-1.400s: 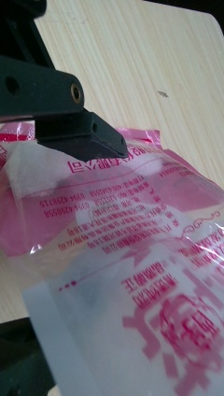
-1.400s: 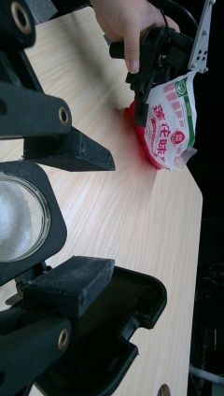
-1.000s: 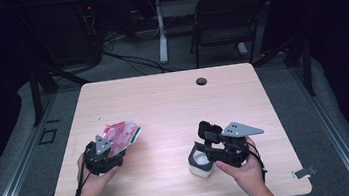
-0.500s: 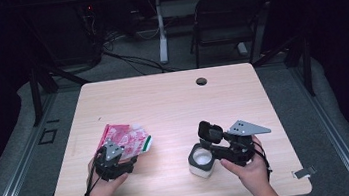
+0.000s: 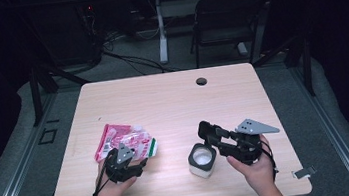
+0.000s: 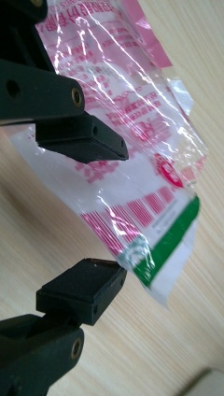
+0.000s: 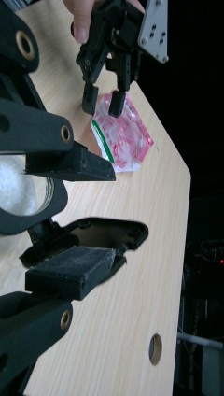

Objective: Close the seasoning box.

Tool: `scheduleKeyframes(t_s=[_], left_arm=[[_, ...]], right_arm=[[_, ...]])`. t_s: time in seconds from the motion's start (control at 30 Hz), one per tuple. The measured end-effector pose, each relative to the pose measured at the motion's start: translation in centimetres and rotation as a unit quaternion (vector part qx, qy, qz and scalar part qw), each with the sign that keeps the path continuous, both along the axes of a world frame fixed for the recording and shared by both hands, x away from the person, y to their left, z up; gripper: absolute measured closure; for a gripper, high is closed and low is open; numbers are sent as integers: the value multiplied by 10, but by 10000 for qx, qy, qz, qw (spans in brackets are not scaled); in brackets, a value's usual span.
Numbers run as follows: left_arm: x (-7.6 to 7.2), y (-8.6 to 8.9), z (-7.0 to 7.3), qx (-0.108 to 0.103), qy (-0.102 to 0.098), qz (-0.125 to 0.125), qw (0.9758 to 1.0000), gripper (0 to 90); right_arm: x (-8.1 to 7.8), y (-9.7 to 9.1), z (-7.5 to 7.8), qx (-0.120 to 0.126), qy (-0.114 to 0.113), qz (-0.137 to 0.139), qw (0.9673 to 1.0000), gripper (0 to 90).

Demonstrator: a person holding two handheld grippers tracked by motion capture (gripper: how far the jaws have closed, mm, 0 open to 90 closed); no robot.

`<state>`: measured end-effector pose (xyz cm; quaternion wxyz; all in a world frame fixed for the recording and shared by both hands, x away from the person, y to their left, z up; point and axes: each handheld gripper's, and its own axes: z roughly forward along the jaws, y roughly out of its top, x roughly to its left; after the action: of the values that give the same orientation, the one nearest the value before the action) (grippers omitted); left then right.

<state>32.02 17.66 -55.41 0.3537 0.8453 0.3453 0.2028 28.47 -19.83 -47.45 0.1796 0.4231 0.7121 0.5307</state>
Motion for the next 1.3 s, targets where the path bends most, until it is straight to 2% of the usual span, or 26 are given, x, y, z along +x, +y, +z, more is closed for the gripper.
scheduleKeyframes(t_s=[0.13,0.23,0.5,0.83,1.17,1.3], left_arm=[[-1,-3,3,-83,-21,-60,9999,397],[-2,-4,5,-146,-53,-74,9999,397],[-2,-3,4,-101,-72,-54,9999,398],[-4,-3,7,-221,-107,-56,9997,398],[-8,-8,4,-161,-25,-158,9997,399],[-10,-8,2,-75,-62,-143,9999,399]], right_arm=[[1,-7,0,-61,34,-121,9999,560],[2,-9,-1,-1,52,-140,9999,573],[3,-14,1,43,70,-162,9998,593],[4,-21,1,2,79,-263,9996,622],[13,-19,-11,-76,247,-306,9992,623],[19,-17,-16,-171,330,-257,9990,642]])
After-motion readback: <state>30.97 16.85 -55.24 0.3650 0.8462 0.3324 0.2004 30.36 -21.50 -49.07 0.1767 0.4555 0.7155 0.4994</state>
